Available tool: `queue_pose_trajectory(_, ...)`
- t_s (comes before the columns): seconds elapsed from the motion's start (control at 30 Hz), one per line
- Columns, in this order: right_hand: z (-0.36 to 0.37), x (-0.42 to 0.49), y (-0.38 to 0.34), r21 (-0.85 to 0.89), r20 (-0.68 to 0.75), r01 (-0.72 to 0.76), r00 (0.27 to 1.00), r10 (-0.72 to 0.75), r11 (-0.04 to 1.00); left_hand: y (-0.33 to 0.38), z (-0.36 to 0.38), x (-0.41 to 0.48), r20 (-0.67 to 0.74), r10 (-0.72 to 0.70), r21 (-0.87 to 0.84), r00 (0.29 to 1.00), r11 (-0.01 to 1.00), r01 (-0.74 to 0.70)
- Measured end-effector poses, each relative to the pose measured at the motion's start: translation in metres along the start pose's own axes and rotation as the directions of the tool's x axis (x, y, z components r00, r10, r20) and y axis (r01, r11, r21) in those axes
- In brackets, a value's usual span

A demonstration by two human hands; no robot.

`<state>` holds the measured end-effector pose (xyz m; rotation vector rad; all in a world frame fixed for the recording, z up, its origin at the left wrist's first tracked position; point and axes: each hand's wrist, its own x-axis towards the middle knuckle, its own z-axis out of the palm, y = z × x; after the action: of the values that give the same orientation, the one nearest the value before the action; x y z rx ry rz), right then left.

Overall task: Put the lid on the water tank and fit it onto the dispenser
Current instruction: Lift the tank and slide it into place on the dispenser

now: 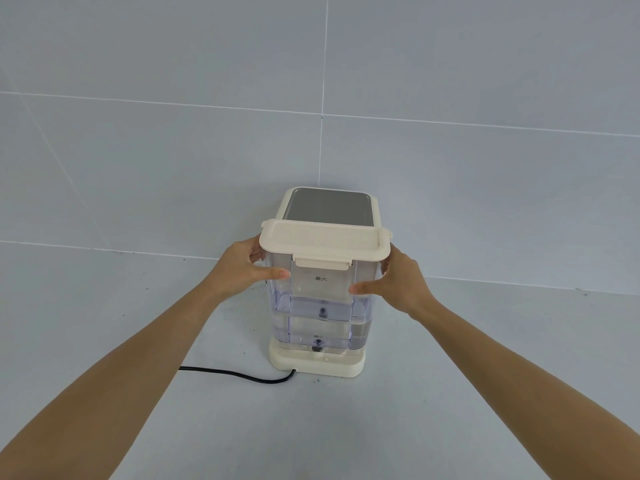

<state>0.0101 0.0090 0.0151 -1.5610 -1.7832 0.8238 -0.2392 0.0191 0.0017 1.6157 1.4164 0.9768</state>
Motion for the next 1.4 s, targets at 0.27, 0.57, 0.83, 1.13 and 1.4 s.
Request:
queue_pose_trajectory(0.27,0.008,-0.005,0.007,0.018,0.001,-0.022,1.0,0.022,1.0,-0.008,0.001,0.001,0.012,0.009,0.027,1.0,1.0,-0.009)
queue_pose_trajectory(0.57,0.007,-0.004,0.008,0.008,0.014,-0.027,1.0,0.027,1.0,-0.014,0.002,0.001,0.01,0.001,0.009,1.0,1.0,-0.001)
queue_pose_trajectory(0.83,0.007,-0.003,0.01,-0.01,0.024,-0.036,0.999,0.036,0.999,-0.017,0.005,-0.001,0.012,0.012,-0.014,1.0,1.0,-0.012)
queue_pose_trajectory(1.13,0.013,-0.004,0.016,-0.021,0.023,-0.051,0.998,0.051,0.999,-0.016,0.01,-0.007,0.02,-0.005,-0.004,1.0,1.0,0.005)
queue_pose_trajectory(1.4,0.017,-0.006,0.02,-0.003,0.03,-0.083,0.996,0.083,0.997,-0.013,0.015,-0.013,0.008,-0.012,0.029,1.0,1.0,0.012)
